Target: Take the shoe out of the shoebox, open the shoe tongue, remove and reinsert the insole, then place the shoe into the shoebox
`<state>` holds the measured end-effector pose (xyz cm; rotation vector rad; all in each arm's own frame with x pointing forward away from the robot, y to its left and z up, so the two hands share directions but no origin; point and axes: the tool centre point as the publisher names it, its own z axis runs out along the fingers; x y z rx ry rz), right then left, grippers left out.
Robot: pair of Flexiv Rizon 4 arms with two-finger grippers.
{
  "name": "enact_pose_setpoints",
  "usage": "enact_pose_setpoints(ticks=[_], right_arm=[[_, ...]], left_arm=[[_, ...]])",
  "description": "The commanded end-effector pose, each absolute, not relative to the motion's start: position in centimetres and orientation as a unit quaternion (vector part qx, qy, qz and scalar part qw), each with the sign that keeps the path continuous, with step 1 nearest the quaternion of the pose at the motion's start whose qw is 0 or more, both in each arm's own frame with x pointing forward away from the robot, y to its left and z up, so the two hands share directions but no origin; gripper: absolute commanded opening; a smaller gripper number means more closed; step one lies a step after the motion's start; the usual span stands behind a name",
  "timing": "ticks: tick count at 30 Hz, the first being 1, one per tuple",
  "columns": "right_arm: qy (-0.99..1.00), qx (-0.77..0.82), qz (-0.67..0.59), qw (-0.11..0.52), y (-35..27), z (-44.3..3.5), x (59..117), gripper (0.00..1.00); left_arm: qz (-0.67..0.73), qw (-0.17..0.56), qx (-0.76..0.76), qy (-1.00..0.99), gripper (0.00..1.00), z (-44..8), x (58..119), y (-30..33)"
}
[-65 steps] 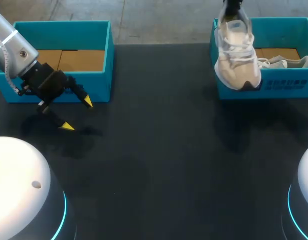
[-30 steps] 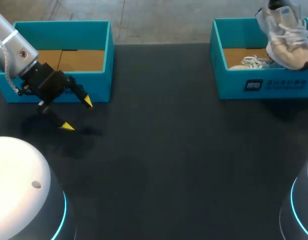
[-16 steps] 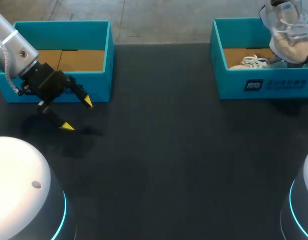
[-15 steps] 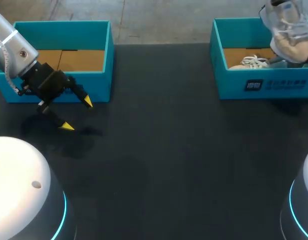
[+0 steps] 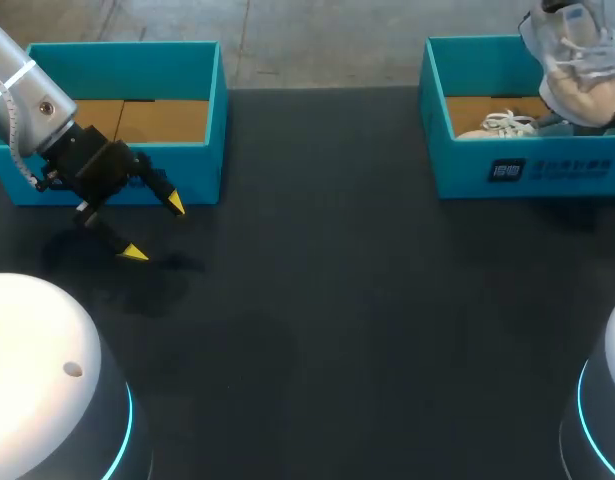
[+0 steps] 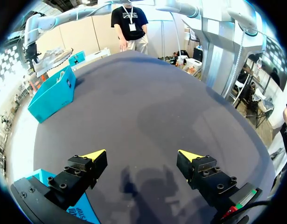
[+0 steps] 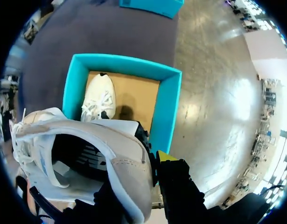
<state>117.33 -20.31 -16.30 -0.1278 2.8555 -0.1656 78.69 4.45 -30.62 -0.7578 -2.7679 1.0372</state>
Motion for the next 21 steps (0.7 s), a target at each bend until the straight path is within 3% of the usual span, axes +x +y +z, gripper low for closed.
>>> enact_pose_setpoints(ticks=[1,21], right_arm=[[0.992,0.008,-0.056,0.113,-21.3,-16.2,118.8,0.00],[0.910,0.400,-0.032,0.099,-28.3,-16.3,116.4,0.00]], left_arm=[[0.338,0.046,-0.249,-0.907,1.00,-30.6,78.7,4.5],[0.338,0.046,-0.249,-0.907,1.00,-30.6,78.7,4.5]])
